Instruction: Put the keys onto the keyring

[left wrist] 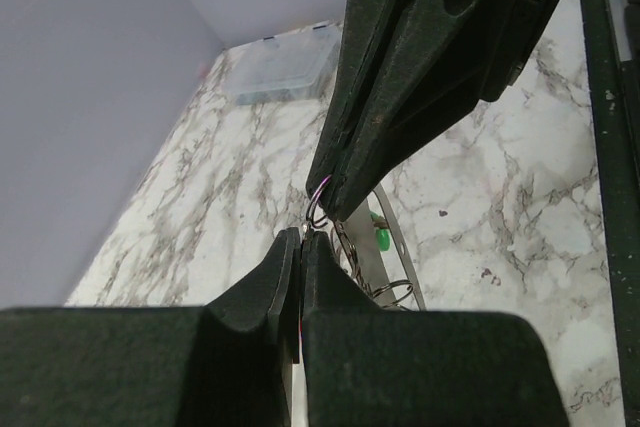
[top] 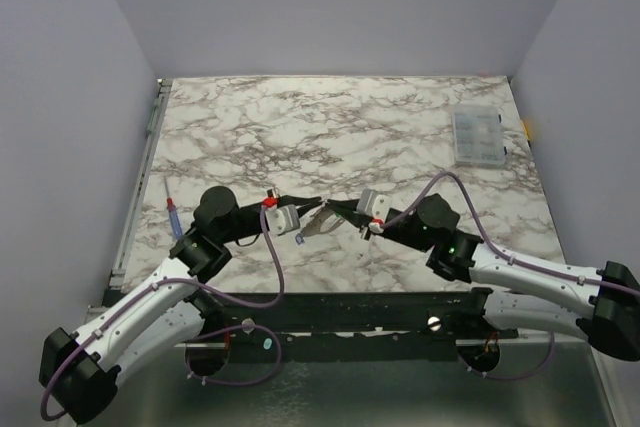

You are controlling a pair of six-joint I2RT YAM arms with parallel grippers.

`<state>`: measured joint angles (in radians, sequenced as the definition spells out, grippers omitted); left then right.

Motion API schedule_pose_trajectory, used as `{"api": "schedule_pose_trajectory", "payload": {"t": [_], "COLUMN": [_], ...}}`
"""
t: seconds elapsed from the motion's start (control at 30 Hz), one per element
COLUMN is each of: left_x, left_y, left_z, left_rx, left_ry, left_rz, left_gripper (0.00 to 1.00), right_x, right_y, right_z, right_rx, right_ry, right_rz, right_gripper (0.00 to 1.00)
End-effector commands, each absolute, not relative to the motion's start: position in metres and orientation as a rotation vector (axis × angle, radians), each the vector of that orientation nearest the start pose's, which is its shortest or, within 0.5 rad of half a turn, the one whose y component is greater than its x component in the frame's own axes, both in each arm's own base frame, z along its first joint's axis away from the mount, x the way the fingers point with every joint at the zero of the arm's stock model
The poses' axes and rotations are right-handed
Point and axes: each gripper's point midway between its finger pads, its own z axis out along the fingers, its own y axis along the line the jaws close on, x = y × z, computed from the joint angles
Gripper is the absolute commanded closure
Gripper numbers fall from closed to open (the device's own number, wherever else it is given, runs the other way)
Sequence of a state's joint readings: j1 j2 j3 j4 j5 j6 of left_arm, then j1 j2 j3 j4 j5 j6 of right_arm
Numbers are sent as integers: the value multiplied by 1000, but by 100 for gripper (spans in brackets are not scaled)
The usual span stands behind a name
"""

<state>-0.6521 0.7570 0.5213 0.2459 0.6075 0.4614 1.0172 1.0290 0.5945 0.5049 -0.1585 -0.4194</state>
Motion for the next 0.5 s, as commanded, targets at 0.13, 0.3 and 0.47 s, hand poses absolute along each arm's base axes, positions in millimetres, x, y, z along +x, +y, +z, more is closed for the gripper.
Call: {"api": "schedule_pose_trajectory", "payload": {"t": [0.13, 0.3, 0.47], "left_x": [163, 155, 151], "left_y": [-262, -264, -265], "left_z": [269, 273, 273], "left_rx": [1258, 1261, 1274], "left_ry": [904, 872, 858], "left_rz": [-753, -793, -813], "left_gripper": [100, 100, 100], "right_x": [164, 156, 152], "right_y": [323, 320, 323], "right_z": [315, 322, 324], "right_rx": [-1042, -1025, -1034], "right_ry": [800, 722, 693], "right_rz": [668, 676, 692], "right_gripper": [99, 99, 99]}}
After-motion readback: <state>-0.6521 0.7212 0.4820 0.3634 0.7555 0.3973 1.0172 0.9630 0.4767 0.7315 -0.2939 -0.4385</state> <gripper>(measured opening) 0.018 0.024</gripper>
